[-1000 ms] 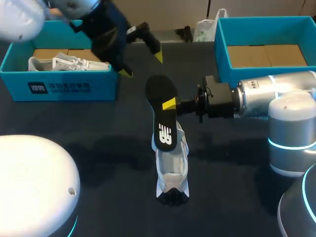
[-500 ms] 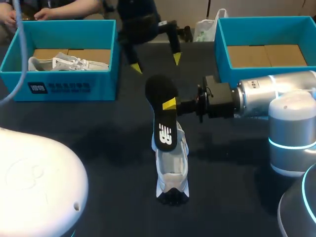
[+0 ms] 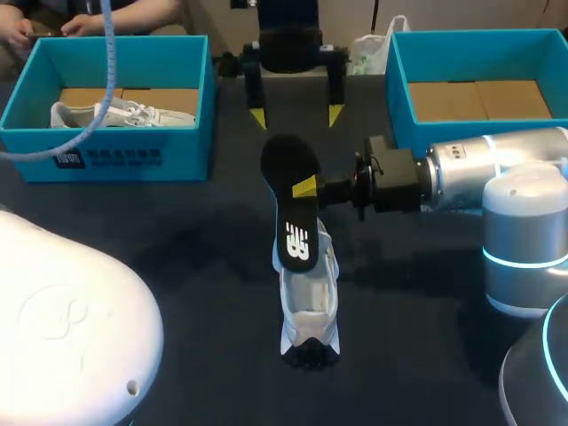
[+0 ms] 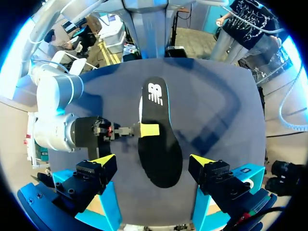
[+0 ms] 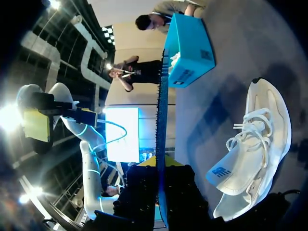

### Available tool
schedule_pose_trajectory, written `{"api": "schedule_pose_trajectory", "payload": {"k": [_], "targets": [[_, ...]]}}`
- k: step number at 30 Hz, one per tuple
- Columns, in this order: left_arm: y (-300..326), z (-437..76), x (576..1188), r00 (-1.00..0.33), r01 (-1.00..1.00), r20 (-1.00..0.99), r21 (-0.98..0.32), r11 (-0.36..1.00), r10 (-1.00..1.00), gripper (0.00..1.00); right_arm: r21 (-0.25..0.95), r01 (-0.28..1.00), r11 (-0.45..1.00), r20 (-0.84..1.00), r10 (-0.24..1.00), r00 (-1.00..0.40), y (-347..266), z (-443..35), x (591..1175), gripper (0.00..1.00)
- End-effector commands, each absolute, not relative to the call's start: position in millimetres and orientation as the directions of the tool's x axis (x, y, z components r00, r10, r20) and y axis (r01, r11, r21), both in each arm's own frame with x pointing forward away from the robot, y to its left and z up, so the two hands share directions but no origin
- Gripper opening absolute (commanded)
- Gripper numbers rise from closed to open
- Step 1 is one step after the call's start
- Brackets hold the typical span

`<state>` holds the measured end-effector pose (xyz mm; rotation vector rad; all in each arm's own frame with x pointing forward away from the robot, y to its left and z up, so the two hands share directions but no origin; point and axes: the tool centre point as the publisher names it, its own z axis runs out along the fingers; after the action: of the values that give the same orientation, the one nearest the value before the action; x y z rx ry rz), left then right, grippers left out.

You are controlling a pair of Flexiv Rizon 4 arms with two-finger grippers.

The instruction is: Take the shoe out of the shoebox, open the shoe tongue, remove and reinsert the insole, then place the shoe into the shoebox

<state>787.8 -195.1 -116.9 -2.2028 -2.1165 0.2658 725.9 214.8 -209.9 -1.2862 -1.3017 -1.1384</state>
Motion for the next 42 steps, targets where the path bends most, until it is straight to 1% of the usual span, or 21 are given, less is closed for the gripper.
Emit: {"api": "schedule_pose_trajectory", "payload": {"k": [1,6,9,23,24,27,31,42], "targets": [[-172.0,-123.7,775.7,0.0,0.987,-0.275,-0.157,-0.045,0.961,1.0,-0.003,1.0,0.013,0.993,0.12,0.002,216.0,-210.1,725.8,0.0],[-153.3,-128.6,769.0,-0.048,0.988,-0.475,-0.151,-0.028,0.879,1.0,-0.003,1.0,0.013,0.993,0.12,0.002,216.0,-210.1,725.8,0.0],[-139.3,-130.0,763.7,-0.063,0.99,-0.666,-0.134,-0.036,0.743,1.0,-0.003,1.0,0.013,0.993,0.12,0.002,216.0,-210.1,725.8,0.0],[-139.3,-130.0,763.7,-0.063,0.99,-0.666,-0.134,-0.036,0.743,1.0,-0.003,1.0,0.013,0.993,0.12,0.002,216.0,-210.1,725.8,0.0],[-136.7,-127.7,760.1,-0.042,0.996,-0.682,-0.09,-0.027,0.73,1.0,-0.003,1.0,0.013,0.993,0.12,0.002,216.0,-210.1,725.8,0.0],[-125.3,-134.7,757.7,-0.026,0.996,-0.742,-0.077,-0.047,0.67,1.0,-0.003,1.0,0.013,0.993,0.12,0.002,216.0,-210.1,725.8,0.0],[-106.6,-152.1,757.1,-0.057,0.992,-0.805,-0.114,-0.059,0.591,1.0,-0.003,1.0,0.013,0.993,0.12,0.002,216.0,-210.1,725.8,0.0],[-106.6,-152.1,757.1,-0.057,0.992,-0.805,-0.114,-0.059,0.591,1.0,-0.003,1.0,0.013,0.993,0.12,0.002,216.0,-210.1,725.8,0.0]]}}
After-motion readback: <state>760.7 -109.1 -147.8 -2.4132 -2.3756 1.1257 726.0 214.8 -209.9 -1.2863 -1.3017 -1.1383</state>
